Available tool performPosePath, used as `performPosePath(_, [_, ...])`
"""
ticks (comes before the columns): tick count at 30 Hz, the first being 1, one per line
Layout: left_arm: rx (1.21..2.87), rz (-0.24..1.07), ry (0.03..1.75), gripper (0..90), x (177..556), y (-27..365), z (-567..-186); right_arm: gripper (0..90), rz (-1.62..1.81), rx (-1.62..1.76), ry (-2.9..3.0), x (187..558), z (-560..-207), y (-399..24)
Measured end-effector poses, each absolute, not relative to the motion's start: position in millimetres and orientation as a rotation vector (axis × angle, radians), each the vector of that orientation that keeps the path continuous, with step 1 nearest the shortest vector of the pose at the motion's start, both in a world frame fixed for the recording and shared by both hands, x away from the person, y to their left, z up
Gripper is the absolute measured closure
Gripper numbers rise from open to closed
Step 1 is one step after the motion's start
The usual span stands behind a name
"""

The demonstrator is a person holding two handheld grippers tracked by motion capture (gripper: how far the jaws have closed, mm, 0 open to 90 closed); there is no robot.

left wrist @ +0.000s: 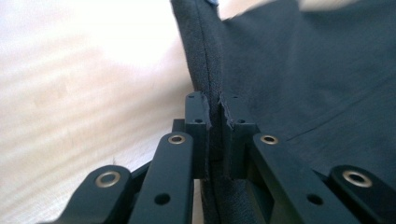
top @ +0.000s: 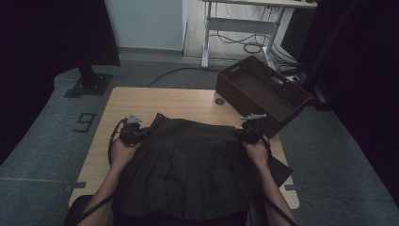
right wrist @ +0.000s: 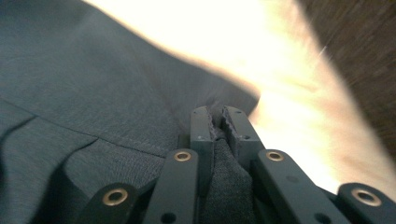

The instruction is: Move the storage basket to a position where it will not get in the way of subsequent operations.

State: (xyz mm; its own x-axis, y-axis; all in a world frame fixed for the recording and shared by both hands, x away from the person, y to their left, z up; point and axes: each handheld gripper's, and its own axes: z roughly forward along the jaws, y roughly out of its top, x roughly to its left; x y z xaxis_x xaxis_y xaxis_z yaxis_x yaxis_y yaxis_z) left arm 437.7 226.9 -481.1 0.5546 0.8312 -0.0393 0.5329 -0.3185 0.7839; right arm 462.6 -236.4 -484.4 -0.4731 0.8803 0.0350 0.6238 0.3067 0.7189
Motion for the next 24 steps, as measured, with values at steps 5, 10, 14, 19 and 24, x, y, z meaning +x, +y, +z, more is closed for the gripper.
performPosePath(5, [1.914, 0.574, 0.963, 83.5, 401.3, 232.0, -419.5, 84.0, 1.01, 1.207, 2.111, 426.6, -435.0, -241.9])
performPosePath(10, [1.772, 0.725, 0.838, 84.1, 390.5, 234.8, -336.0, 84.2, 1.116, 1.111, 1.949, 409.4, -362.5, -249.8])
performPosePath(14, [1.912, 0.933, 1.113, 50.6, 461.5, 223.3, -331.9, 62.1, 1.021, 1.213, 1.94, 471.2, -335.3, -244.9])
performPosePath(19, [1.974, 0.753, 1.069, 37.4, 462.9, 220.2, -377.6, 46.9, 0.94, 1.212, 1.996, 491.6, -367.8, -238.3])
performPosePath(24, [2.045, 0.614, 1.085, 32.6, 464.0, 219.9, -420.0, 44.3, 0.921, 1.236, 2.097, 490.1, -408.6, -241.1])
